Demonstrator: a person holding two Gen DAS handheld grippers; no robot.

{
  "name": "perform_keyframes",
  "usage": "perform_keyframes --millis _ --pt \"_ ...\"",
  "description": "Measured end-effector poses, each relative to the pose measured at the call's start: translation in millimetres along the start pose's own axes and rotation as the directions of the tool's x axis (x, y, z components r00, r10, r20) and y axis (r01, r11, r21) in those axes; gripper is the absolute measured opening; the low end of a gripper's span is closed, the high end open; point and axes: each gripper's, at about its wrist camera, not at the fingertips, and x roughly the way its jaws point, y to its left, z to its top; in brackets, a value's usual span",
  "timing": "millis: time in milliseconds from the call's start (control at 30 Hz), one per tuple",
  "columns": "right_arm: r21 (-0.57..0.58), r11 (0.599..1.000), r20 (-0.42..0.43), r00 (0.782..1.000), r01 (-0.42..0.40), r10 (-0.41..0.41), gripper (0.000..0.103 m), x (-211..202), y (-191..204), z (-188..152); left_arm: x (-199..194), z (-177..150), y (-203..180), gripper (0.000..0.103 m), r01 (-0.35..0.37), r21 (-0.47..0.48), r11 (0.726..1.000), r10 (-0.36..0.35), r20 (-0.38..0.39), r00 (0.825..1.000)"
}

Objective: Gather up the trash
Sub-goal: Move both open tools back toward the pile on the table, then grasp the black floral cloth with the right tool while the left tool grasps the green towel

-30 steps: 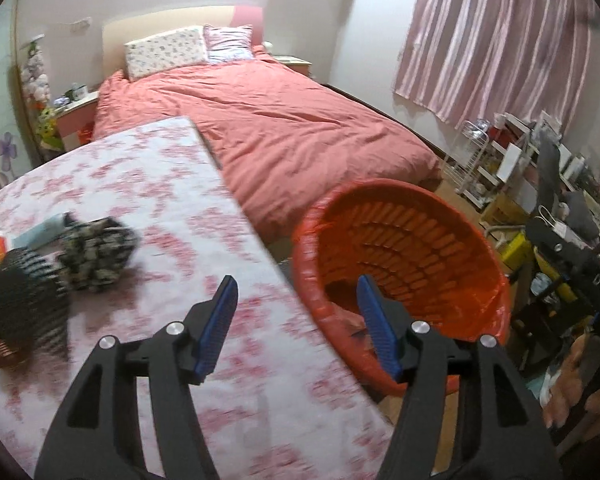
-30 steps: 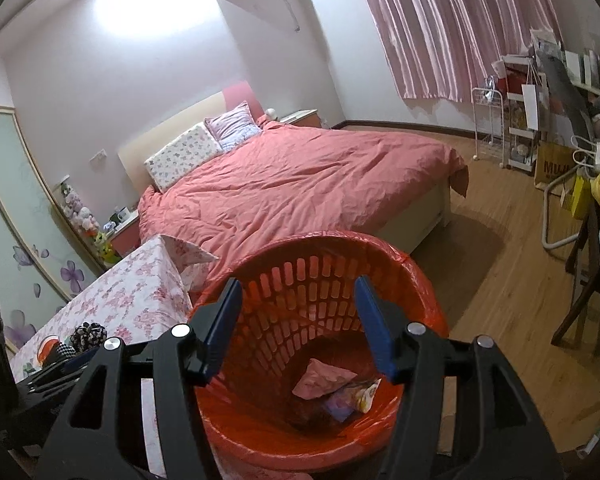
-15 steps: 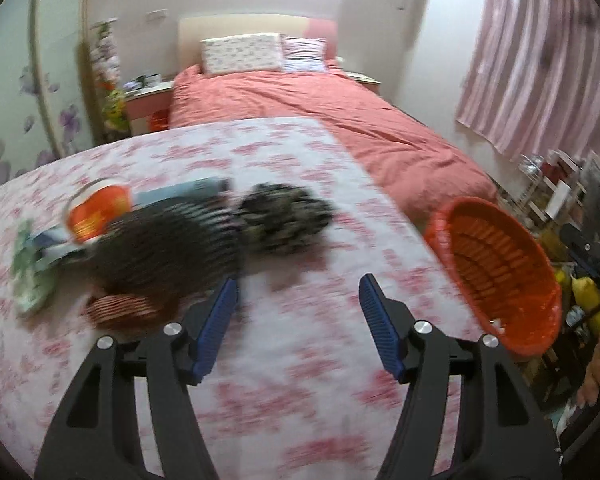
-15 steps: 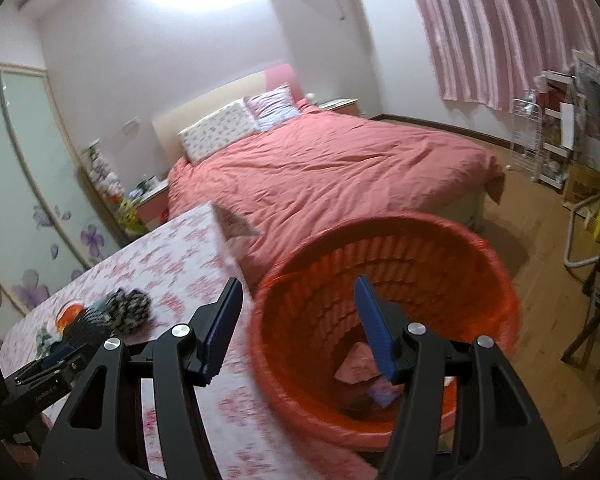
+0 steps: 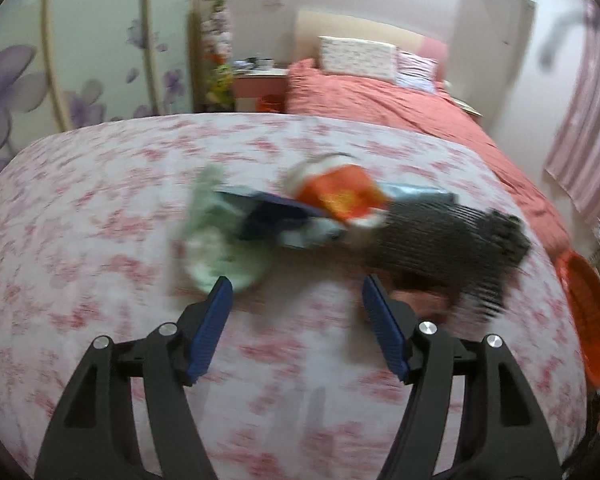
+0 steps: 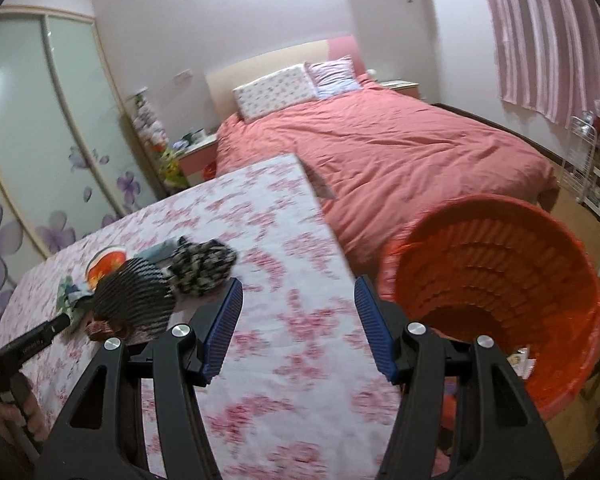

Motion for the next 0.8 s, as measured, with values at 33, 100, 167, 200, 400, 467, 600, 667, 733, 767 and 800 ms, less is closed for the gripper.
perform_keyframes --millis 33,100,167,200,400,467,600,667,733,767,800 --pt "-0.006 1.0 -0.005 1.0 -0.006 0.005 0.059 2.0 5.5 0.0 1.2 1.9 7.3 0.068 -0.011 -0.011 1.0 0.011 0.0 1.0" --pt "-0.023 1.0 -0.016 1.0 -0.02 0.02 0.059 6.7 16.0 -0.4 5.4 6.2 22.1 0.07 -0.035 -0.036 0.999 0.035 -0.002 0.999" --pt "-0.043 0.999 -0.026 0.999 -0.03 0.029 0.059 13.2 27.7 -0.5 10.9 11.4 35.1 0.07 -0.053 -0.058 0.997 0.052 -0.007 0.999" --pt "-0.056 0.998 -0.033 0.999 -0.035 0.034 0.059 18.3 34.8 0.1 12.4 12.3 39.1 0.07 -0.059 -0.063 0.996 0.059 -0.009 0.998" --pt "-0.083 0.995 -0.06 0.997 -0.051 0.046 0.058 47.2 61.8 6.2 34.7 23.5 53.5 0.07 -0.069 -0.093 0.993 0.065 -0.043 0.997" --pt "-0.094 0.994 -0.066 0.997 -0.053 0.047 0.059 57.6 71.7 8.3 41.8 27.4 53.7 0.07 -0.069 -0.095 0.993 0.064 -0.051 0.997" --pt "-0.105 0.993 -0.082 0.996 -0.054 0.046 0.059 77.3 86.2 12.6 53.5 29.9 52.5 0.07 -0.068 -0.089 0.994 0.062 -0.066 0.996" --pt "-0.103 0.993 -0.101 0.994 -0.057 0.046 0.059 87.6 91.1 14.2 59.1 31.2 55.3 0.07 -0.066 -0.091 0.994 0.059 -0.076 0.995" --pt "-0.105 0.993 -0.118 0.992 -0.056 0.044 0.059 94.0 93.6 13.5 62.9 31.5 57.1 0.069 -0.065 -0.099 0.993 0.057 -0.084 0.995" --pt "-0.11 0.993 -0.129 0.991 -0.052 0.038 0.059 98.6 95.3 12.9 65.6 31.7 58.7 0.067 -0.063 -0.105 0.993 0.053 -0.091 0.994" --pt "-0.112 0.992 -0.137 0.99 -0.051 0.035 0.059 101.5 95.2 13.0 68.5 31.8 60.3 0.066 -0.057 -0.113 0.992 0.046 -0.099 0.994"
